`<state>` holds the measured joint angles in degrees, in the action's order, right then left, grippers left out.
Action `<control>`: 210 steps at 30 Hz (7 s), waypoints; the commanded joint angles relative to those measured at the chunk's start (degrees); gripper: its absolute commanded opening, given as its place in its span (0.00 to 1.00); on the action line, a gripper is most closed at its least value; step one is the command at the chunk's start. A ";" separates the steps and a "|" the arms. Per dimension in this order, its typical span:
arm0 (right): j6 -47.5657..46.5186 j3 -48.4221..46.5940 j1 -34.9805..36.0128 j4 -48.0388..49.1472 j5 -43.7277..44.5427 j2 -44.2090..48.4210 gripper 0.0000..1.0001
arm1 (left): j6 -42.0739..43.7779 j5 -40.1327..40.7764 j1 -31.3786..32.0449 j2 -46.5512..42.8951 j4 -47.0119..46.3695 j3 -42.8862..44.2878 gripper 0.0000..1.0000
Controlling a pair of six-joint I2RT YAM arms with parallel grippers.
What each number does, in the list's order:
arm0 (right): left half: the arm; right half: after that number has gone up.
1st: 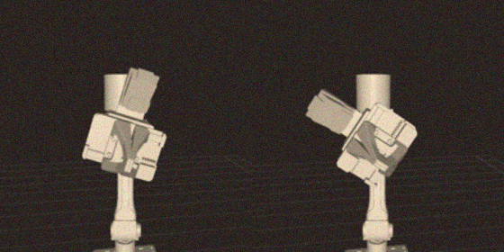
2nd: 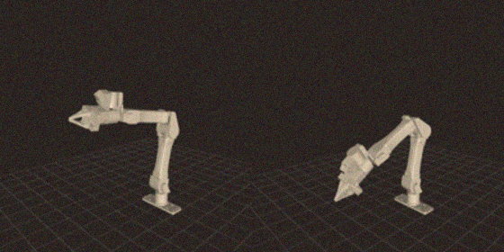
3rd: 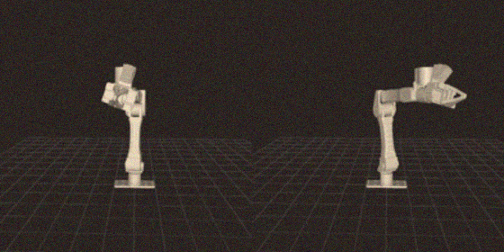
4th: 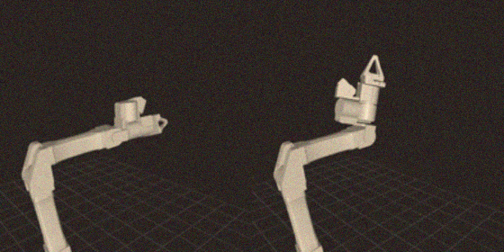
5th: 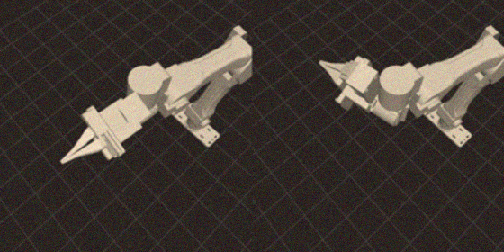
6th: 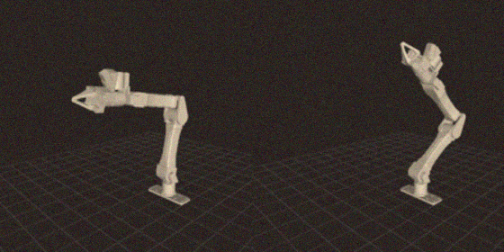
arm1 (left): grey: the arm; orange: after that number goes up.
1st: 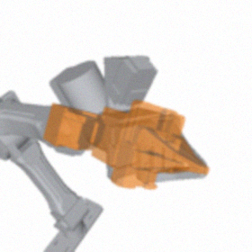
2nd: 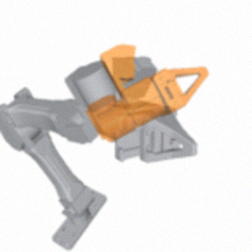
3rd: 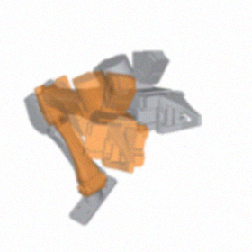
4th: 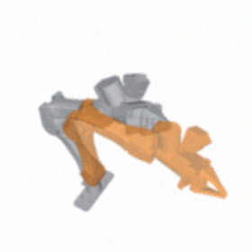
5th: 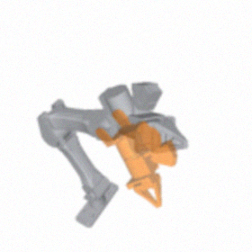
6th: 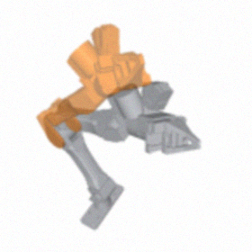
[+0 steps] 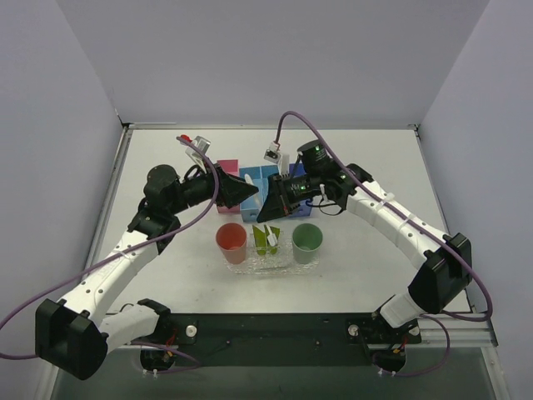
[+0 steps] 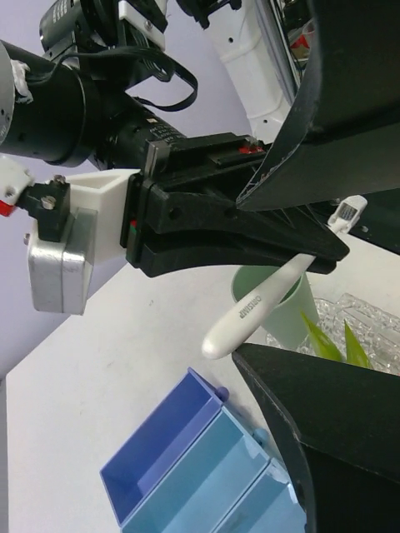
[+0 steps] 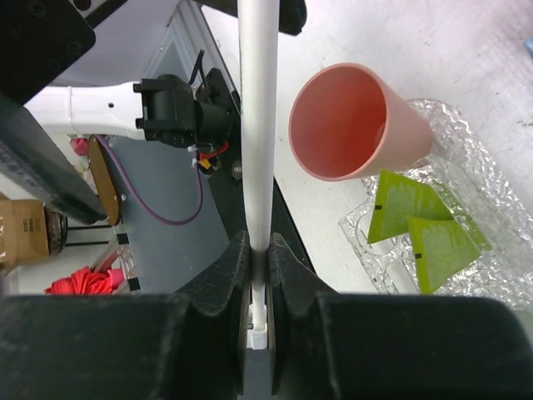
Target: Prepare toiletry sets of a toothbrush and toothpaste on the tray
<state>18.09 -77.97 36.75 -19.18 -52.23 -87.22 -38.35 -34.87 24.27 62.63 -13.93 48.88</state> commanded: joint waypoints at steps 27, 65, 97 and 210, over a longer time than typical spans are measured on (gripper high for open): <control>-3.94 1.07 2.62 0.63 5.72 7.05 0.41 | -10.60 -1.87 -2.38 -0.49 -10.41 -1.24 0.00; -7.10 13.20 19.94 10.13 48.19 15.68 0.28 | -29.94 17.47 -4.94 -9.28 -10.59 -11.44 0.00; -6.49 3.89 19.41 -10.94 49.07 18.84 0.00 | 16.52 29.67 -5.20 -16.14 15.83 3.84 0.77; -6.49 -2.71 12.03 -47.44 33.33 -4.54 0.00 | 32.11 39.27 -5.55 -10.78 23.95 -0.02 0.78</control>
<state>11.88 -78.37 49.10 -63.96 -19.53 -91.24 -6.90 3.88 19.00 52.12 10.66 48.93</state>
